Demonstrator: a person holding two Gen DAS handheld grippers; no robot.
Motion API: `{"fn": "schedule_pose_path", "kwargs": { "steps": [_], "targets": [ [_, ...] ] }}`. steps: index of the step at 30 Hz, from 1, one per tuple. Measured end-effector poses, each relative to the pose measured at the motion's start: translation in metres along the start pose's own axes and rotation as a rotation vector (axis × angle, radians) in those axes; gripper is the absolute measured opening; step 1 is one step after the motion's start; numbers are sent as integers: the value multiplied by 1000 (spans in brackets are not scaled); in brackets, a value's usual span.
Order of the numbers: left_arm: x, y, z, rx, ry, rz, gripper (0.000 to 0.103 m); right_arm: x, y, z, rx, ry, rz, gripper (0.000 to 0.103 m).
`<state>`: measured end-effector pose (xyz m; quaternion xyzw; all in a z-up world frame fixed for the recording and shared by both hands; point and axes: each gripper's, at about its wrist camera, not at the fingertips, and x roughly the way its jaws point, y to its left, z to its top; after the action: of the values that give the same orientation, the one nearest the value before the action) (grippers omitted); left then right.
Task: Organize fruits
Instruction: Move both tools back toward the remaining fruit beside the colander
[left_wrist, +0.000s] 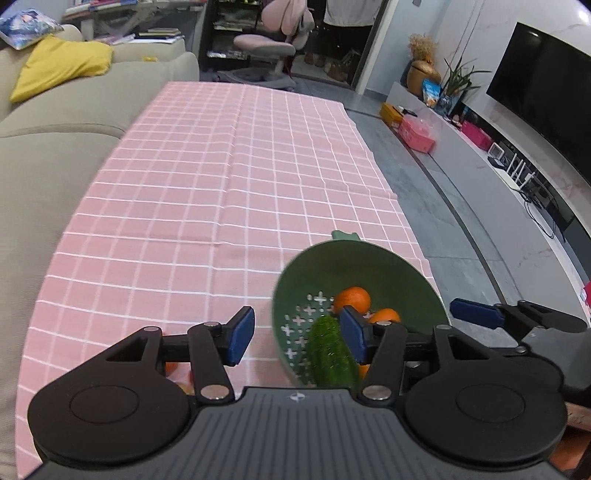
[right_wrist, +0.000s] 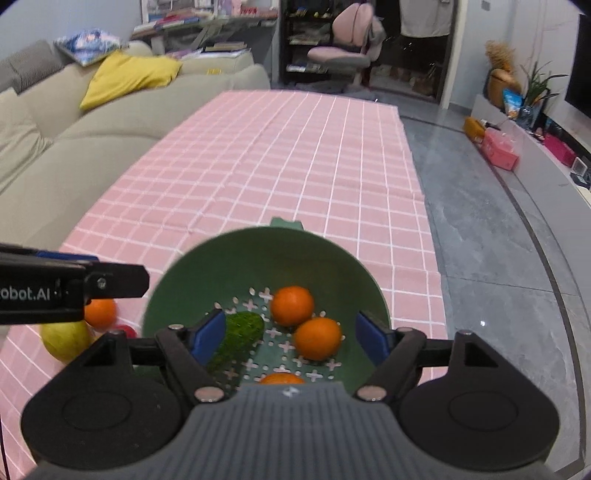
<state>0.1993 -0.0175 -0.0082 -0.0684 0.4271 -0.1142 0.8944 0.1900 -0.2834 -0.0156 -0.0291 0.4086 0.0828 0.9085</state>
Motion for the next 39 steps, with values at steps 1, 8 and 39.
{"fn": "schedule_pose_path", "kwargs": {
  "steps": [1,8,39],
  "targets": [
    [-3,2,-1,1,-4,5,63,-5,2,0,13,-15,5,75],
    [-27,29,-17,-21,-19,60,63,-30,31,-5,27,-85,67,75],
    [-20,147,-65,-356,34,56,65,17,160,-28,-452,-49,260,44]
  ]
}}
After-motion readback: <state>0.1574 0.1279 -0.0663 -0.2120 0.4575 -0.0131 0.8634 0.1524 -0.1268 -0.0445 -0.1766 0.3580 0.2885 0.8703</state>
